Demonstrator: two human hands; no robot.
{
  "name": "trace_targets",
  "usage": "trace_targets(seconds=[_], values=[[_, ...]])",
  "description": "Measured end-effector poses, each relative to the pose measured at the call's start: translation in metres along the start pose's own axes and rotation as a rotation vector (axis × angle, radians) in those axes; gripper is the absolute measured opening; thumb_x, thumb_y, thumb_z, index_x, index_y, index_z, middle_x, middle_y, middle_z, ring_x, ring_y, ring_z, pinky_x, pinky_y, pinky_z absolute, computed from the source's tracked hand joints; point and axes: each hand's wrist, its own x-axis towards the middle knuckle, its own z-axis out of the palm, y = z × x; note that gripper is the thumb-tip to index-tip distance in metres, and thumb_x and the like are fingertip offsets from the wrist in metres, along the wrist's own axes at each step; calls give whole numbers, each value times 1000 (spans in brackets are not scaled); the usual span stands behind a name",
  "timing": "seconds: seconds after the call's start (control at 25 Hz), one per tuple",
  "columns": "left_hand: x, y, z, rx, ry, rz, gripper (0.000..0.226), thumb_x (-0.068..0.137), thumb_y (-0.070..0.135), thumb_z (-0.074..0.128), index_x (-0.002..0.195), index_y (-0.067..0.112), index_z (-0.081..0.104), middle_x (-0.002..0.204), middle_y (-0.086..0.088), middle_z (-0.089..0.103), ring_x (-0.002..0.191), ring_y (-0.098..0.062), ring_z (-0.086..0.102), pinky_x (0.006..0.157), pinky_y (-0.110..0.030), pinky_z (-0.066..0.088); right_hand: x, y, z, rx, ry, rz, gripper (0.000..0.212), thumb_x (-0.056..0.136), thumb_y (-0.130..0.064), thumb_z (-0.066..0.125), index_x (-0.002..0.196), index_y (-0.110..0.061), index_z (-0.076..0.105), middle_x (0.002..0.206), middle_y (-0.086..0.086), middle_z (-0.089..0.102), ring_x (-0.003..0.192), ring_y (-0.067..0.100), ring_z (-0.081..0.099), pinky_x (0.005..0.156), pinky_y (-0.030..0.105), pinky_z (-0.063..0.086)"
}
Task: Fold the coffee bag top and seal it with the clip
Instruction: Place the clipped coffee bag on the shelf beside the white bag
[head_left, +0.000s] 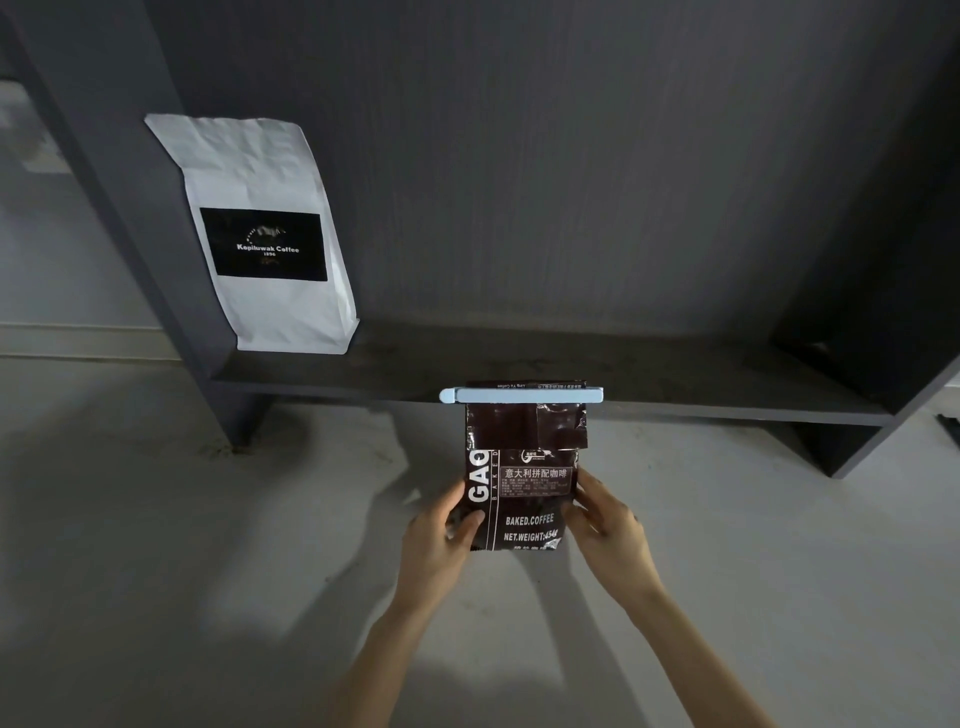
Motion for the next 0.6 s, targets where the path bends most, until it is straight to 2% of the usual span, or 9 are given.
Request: trace_targets(seconds=[0.08, 0.12, 0.2, 0.28, 0.36, 0.4, 0.48, 0.52, 0.6], values=[[2, 2, -6, -2, -2, 20, 54, 74, 44, 59, 122, 21, 50, 114, -2, 66, 104, -17, 62, 94, -39, 50, 1, -10, -3, -20, -20, -14, 45, 87, 0, 46, 124, -24, 49, 121, 0, 63, 89, -22, 53, 68, -10, 33], [3, 4, -9, -10, -2, 22, 54, 74, 45, 60, 122, 21, 50, 114, -2, 66, 104, -18, 62, 94, -36, 50, 2, -16, -4, -20, -30, -32, 45, 87, 0, 45, 124, -25, 50, 120, -1, 63, 84, -28, 50, 67, -10, 33], [8, 10, -20, -39, 27, 12, 45, 80, 24, 61, 123, 17, 49, 116, -2, 63, 107, -17, 60, 90, -22, 49, 6, -31, -4, -5, -31, -73, 46, 86, 2, 44, 123, -24, 51, 118, -2, 64, 78, -30, 49, 66, -9, 34], [15, 23, -36, -51, 47, 36, 45, 81, 12, 60, 125, 14, 47, 115, 2, 60, 105, -10, 57, 82, -7, 45, 13, -48, -4, 1, -27, -122, 44, 86, 4, 43, 121, -21, 52, 111, -3, 64, 68, -27, 51, 63, -8, 36], [23, 36, -54, -48, 63, 95, 47, 81, 12, 60, 126, 14, 45, 113, 7, 57, 102, -2, 57, 79, -3, 44, 22, -65, -2, -23, -30, -180, 43, 86, 4, 43, 119, -20, 53, 102, -7, 64, 61, -23, 52, 60, -7, 37], [28, 42, -64, -59, 70, 119, 48, 81, 11, 59, 127, 14, 44, 114, 8, 55, 98, 6, 56, 77, 0, 43, 29, -73, -1, -38, -37, -204, 42, 87, 4, 43, 119, -21, 54, 100, -9, 64, 64, -21, 55, 61, -7, 37], [38, 53, -80, -80, 68, 145, 51, 82, 8, 58, 129, 13, 40, 116, 12, 49, 86, 22, 53, 73, 5, 40, 42, -86, 3, -48, -47, -240, 42, 87, 2, 42, 119, -22, 54, 100, -8, 65, 83, -9, 60, 67, -7, 38], [44, 58, -87, -77, 73, 156, 51, 82, 7, 57, 129, 12, 39, 117, 12, 47, 82, 27, 51, 72, 5, 40, 48, -93, 5, -42, -53, -263, 43, 87, 2, 42, 119, -23, 54, 101, -8, 66, 89, -3, 61, 71, -4, 41], [56, 66, -101, -63, 102, 177, 51, 81, 5, 58, 129, 10, 40, 119, 8, 48, 83, 27, 50, 73, 6, 39, 62, -107, 11, -30, -52, -306, 43, 86, 3, 42, 117, -23, 55, 100, -3, 68, 88, 6, 62, 75, 7, 48]])
